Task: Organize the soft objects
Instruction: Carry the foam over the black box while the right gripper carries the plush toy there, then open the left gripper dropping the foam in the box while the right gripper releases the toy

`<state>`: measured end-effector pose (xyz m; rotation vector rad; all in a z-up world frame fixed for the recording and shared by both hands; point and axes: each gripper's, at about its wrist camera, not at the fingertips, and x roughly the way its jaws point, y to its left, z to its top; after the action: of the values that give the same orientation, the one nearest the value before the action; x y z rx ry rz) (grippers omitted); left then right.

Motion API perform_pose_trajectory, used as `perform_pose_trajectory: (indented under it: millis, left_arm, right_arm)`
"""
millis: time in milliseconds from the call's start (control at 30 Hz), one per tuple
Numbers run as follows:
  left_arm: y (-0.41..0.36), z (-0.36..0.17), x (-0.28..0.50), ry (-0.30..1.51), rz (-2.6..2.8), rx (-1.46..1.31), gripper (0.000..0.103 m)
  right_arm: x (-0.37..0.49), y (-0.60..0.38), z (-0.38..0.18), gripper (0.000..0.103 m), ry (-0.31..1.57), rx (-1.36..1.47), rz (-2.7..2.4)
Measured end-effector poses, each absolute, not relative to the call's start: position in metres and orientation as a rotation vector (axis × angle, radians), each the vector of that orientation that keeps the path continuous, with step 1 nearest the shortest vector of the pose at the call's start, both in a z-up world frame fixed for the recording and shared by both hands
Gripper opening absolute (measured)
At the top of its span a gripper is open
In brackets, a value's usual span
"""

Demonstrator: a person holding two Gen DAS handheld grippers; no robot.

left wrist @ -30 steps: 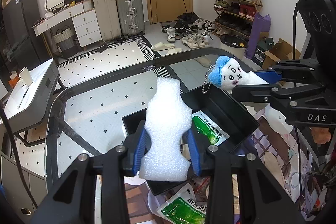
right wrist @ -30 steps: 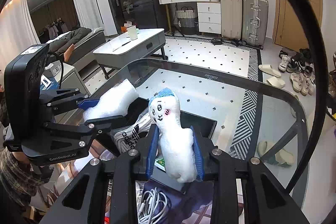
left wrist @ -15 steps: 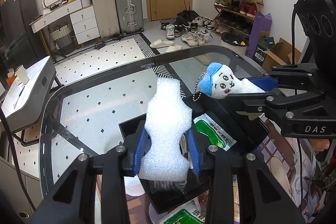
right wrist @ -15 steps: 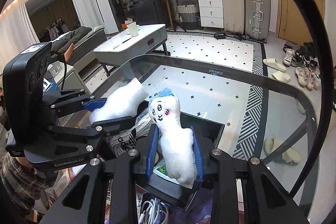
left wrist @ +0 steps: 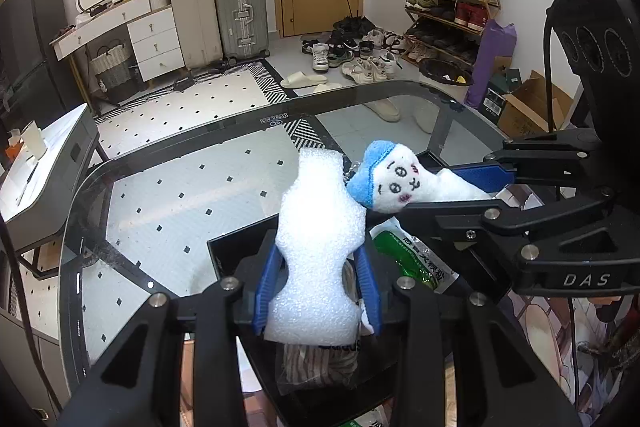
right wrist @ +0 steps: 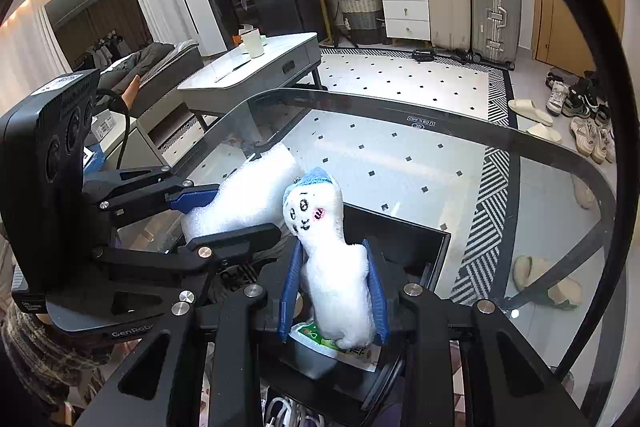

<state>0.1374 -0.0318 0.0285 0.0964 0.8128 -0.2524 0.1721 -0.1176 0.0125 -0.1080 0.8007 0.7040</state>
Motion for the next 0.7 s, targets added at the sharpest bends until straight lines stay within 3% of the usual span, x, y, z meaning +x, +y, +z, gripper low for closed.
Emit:
perform_pose_trajectory:
  millis: [700]
  left_arm:
    - [-0.036,0.01,0.144,0.833,-0.263,0.116,0.034]
  right_arm:
    - [0.184,-0.108,-0.011,0.031,0.841,-0.117,0.708]
